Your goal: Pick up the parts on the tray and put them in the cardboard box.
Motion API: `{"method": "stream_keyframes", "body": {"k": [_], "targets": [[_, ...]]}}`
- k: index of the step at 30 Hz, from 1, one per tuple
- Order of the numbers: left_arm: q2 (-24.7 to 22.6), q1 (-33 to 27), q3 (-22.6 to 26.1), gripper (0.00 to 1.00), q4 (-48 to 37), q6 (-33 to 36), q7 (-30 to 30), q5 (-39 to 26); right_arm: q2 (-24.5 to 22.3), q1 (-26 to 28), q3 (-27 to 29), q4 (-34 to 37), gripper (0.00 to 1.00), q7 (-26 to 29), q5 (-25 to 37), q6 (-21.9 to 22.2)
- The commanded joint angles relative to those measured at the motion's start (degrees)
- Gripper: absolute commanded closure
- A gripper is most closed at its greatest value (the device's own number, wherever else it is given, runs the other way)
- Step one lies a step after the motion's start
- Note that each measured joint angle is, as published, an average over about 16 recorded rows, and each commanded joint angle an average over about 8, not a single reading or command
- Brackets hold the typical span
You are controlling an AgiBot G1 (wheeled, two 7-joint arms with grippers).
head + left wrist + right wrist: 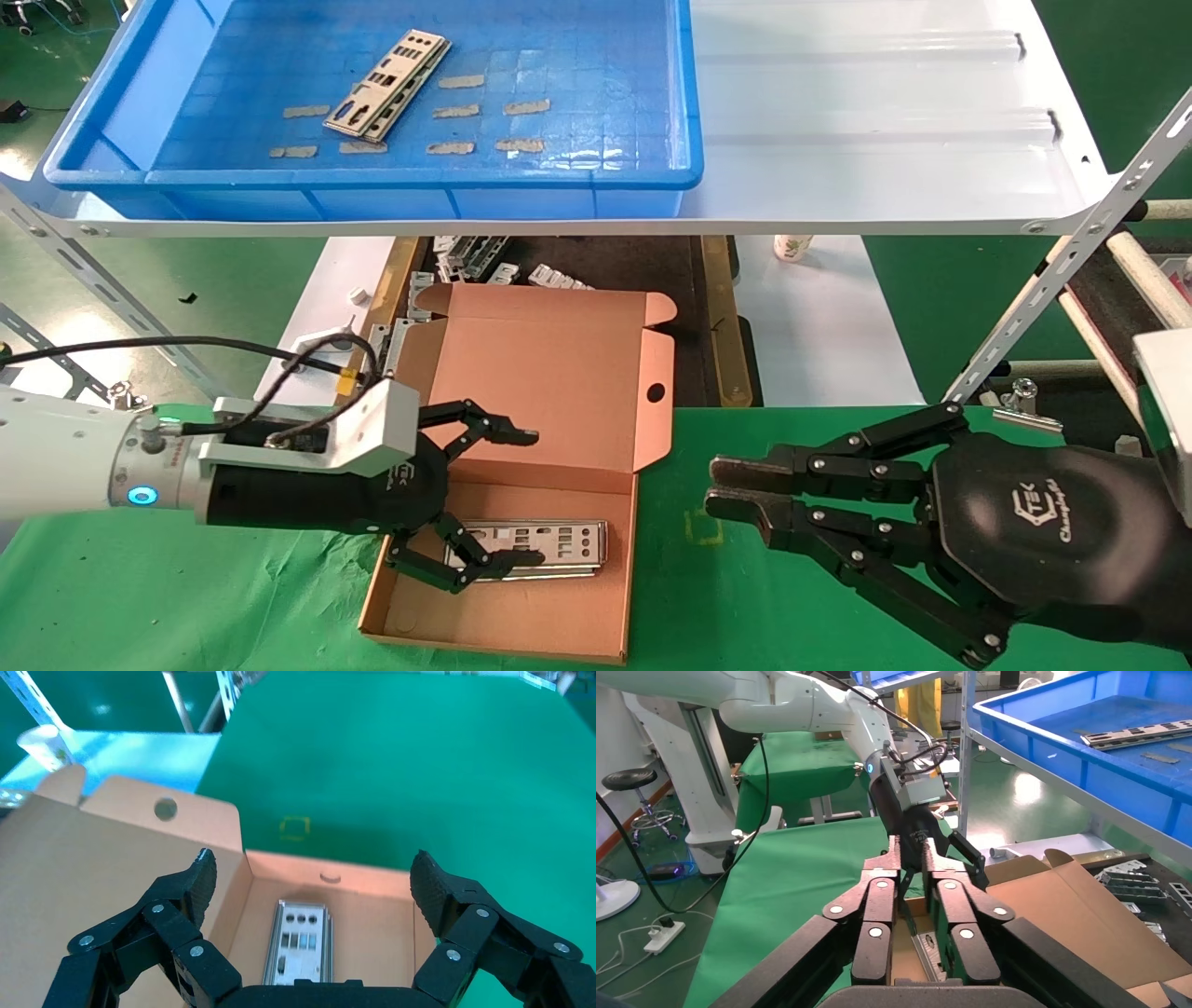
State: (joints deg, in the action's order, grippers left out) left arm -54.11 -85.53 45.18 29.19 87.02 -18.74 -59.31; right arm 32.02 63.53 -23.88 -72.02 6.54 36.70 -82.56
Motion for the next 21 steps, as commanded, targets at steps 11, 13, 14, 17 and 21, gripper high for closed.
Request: {"method": "stream_keyframes", "body": {"k": [11, 13, 14, 17, 21], "targets": [[5.13, 6.44, -7.84, 0.0, 11.94, -0.36, 7.93, 4.69, 0.0, 0.0, 0.0, 0.0, 0.0, 0.0, 0.0, 0.0], [5.98, 7.51, -9.14, 0.0, 13.91, -0.42, 9.24, 5.47, 0.0, 0.0, 0.0, 0.0, 0.0, 0.0, 0.0, 0.0], [6.42, 8.05, -9.8, 0.0, 14.92, -0.45, 9.91, 5.87, 0.0, 0.0, 0.0, 0.0, 0.0, 0.0, 0.0, 0.0], [7.7, 9.66, -11.76, 0.0, 17.9, -0.54, 11.89, 7.04, 0.0, 0.0, 0.0, 0.0, 0.0, 0.0, 0.0, 0.0], [9.4, 11.8, -14.35, 0.0, 21.85, -0.65, 14.52, 8.59, 0.0, 0.0, 0.0, 0.0, 0.0, 0.0, 0.0, 0.0]]}}
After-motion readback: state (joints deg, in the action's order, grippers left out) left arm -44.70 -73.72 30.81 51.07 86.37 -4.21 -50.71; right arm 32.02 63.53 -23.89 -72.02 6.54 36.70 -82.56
